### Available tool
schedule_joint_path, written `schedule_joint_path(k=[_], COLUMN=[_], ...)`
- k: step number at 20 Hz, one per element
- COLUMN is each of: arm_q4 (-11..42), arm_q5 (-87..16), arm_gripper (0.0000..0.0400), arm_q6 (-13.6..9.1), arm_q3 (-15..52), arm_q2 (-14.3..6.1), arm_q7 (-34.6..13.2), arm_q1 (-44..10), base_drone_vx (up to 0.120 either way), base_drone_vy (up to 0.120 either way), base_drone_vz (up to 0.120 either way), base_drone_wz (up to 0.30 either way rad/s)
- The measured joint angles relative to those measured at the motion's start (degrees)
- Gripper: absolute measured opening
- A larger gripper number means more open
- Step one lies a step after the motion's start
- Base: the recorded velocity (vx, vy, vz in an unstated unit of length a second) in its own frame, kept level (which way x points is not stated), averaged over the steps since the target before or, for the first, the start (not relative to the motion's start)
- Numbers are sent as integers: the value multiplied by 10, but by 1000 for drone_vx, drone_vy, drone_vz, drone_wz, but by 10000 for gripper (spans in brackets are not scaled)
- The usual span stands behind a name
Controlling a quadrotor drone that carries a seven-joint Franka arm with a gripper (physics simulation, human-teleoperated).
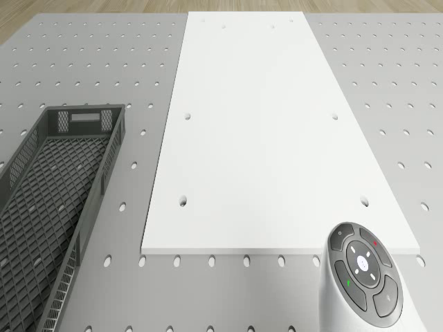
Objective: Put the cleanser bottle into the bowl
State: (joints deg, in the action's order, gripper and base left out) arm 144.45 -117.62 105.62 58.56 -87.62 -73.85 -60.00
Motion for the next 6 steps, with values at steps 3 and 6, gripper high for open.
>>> schedule_joint_path(k=[3,6], arm_q4=[5,7], arm_q5=[5,8], arm_gripper=[379,389], arm_q6=[-4,-6], arm_q3=[6,9], arm_q2=[-2,-2], arm_q7=[0,0], arm_q1=[3,4], base_drone_vx=[0,0], base_drone_vy=[0,0], base_drone_vz=[0,0], base_drone_wz=[0,0])
